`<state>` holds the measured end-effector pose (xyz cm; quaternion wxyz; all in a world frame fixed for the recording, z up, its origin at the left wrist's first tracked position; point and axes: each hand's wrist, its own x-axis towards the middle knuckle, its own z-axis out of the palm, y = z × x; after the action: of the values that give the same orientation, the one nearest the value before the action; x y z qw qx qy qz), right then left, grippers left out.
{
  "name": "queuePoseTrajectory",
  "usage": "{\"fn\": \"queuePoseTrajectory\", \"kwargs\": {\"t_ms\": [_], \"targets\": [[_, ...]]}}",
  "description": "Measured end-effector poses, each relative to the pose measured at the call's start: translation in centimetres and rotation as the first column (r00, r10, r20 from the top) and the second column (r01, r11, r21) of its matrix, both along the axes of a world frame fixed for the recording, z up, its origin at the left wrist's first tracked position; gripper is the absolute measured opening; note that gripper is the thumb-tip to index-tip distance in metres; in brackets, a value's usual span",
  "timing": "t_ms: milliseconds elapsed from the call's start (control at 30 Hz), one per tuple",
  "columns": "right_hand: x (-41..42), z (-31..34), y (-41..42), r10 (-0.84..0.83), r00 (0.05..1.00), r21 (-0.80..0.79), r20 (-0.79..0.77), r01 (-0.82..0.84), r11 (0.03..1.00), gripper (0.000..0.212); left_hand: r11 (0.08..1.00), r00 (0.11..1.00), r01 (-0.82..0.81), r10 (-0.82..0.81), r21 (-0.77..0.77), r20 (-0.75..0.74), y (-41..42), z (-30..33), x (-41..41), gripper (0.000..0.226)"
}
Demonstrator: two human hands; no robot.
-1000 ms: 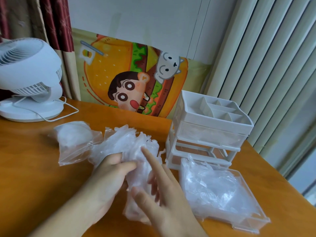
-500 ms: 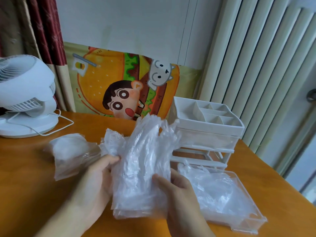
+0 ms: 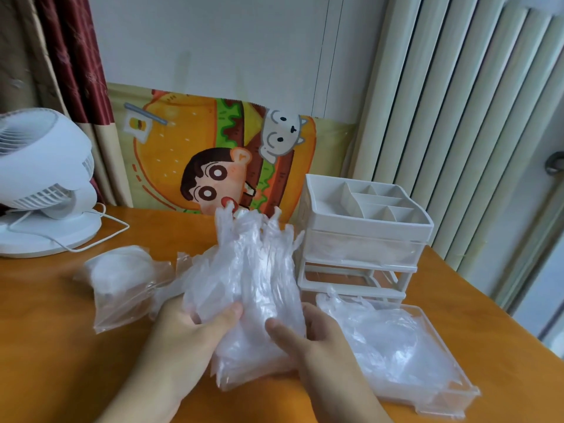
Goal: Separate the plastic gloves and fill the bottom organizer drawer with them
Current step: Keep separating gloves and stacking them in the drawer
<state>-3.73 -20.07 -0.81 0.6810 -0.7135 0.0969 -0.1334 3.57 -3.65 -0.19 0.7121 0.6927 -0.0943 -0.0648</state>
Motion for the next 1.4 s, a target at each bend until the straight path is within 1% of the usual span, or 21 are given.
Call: {"fn": "queuePoseTrajectory", "kwargs": {"t_ms": [33,100,200,300,367,433,500,567,667,767,867,900,967,1033,1100,1133,1167,1200,1267,1333,1400], "targets": [[-0.1,0.2,0.1,0.014,1.0,-0.009,-0.009,-0.014,1.0,0.013,0.999,1.0,-0.014,0.015,-0.036,0.016,0.0,0.1,-0.2,0.011],[-0.2,0.4,0.0,-0.005,1.0,-0.066,-0.008,0.005,0.998,0.018,0.993,0.999,-0.039,0.035,-0.109,-0.035,0.1,0.5,-0.1,0.013],[-0.4,0.9,-0.4,-0.003,1.0,-0.175,0.03,0.008,0.984,0.022,0.977,0.991,-0.091,0.07,-0.191,-0.115,0.9,0.3,1.3,0.035],[-0.3,1.3,-1.0,0.007,1.0,-0.152,0.026,-0.003,0.988,0.018,0.972,0.991,-0.074,0.046,-0.224,-0.127,1.2,0.3,1.9,0.022],[-0.2,1.2,-1.4,-0.054,0.997,-0.059,0.055,0.057,0.997,0.015,0.967,0.994,-0.062,0.039,-0.246,-0.098,0.9,0.1,1.6,0.018],[-0.5,1.2,-1.2,-0.085,0.993,0.142,0.076,0.074,0.987,0.023,0.958,0.99,-0.141,0.138,-0.248,-0.028,0.4,-0.5,1.2,0.009],[-0.7,1.8,-0.3,-0.047,0.997,0.396,0.062,0.019,0.918,0.016,0.956,0.958,-0.244,0.264,-0.162,0.115,-0.3,-0.8,0.1,0.017],[-1.0,2.2,0.4,-0.04,0.999,0.486,0.027,0.022,0.874,0.015,0.943,0.91,-0.3,0.329,-0.146,0.254,-1.3,-1.0,-0.8,0.02],[-1.0,2.3,-0.5,-0.162,0.986,0.4,-0.032,0.161,0.902,0.009,0.952,0.903,-0.216,0.28,-0.217,0.327,-2.6,-1.2,-1.9,0.021],[-1.5,3.9,-3.3,-0.272,0.962,0.3,-0.011,0.263,0.917,0.01,0.987,0.892,-0.125,0.157,-0.104,0.423,-3.0,-1.9,-2.0,0.029],[-2.6,5.3,-8.6,-0.333,0.943,0.145,0.011,0.328,0.933,0.011,0.988,0.929,-0.005,0.062,-0.154,0.365,-3.6,-2.3,-2.4,0.031],[-3.0,5.5,-10.2,-0.351,0.936,0.091,0.004,0.349,0.933,0.012,0.986,0.938,0.005,0.053,-0.164,0.344,-3.6,-2.3,-2.7,0.031],[-4.0,5.5,-13.5,-0.391,0.92,-0.028,-0.032,0.39,0.92,0.01,0.99,0.919,-0.025,0.078,-0.14,0.387,-3.7,-1.8,-3.1,0.026],[-4.8,4.9,-16.0,-0.395,0.914,-0.14,-0.089,0.381,0.914,0.01,0.993,0.839,-0.084,0.116,-0.084,0.532,-4.2,-0.6,-3.6,0.027],[-5.1,4.1,-17.4,-0.371,0.917,-0.249,-0.144,0.33,0.911,0.013,0.992,0.69,-0.082,-0.012,0.095,0.724,-5.8,1.6,-4.5,0.017],[-5.1,3.7,-17.7,-0.357,0.919,-0.297,-0.167,0.298,0.907,0.014,0.973,0.587,-0.094,-0.119,0.213,0.801,-7.3,2.6,-4.9,0.015],[-5.1,3.4,-17.9,-0.342,0.92,-0.34,-0.189,0.265,0.902,0.015,0.942,0.503,-0.096,-0.232,0.321,0.833,-8.9,3.6,-5.1,0.023],[-5.1,3.1,-18.0,-0.336,0.919,-0.386,-0.207,0.238,0.891,0.018,0.898,0.481,-0.06,-0.356,0.435,0.801,-10.8,4.4,-5.1,0.029],[-5.1,2.8,-18.0,-0.34,0.912,-0.505,-0.23,0.187,0.843,0.022,0.762,0.521,-0.008,-0.55,0.647,0.653,-14.5,4.5,-4.6,0.032],[-5.3,2.4,-18.4,-0.364,0.903,-0.6,-0.229,0.163,0.783,0.022,0.535,0.63,0.022,-0.663,0.845,0.403,-17.5,3.4,-3.9,0.042],[-5.2,2.4,-18.6,-0.413,0.892,-0.679,-0.185,0.188,0.709,0.022,0.316,0.703,0.038,-0.683,0.948,0.199,-18.9,2.3,-3.5,0.058]]}}
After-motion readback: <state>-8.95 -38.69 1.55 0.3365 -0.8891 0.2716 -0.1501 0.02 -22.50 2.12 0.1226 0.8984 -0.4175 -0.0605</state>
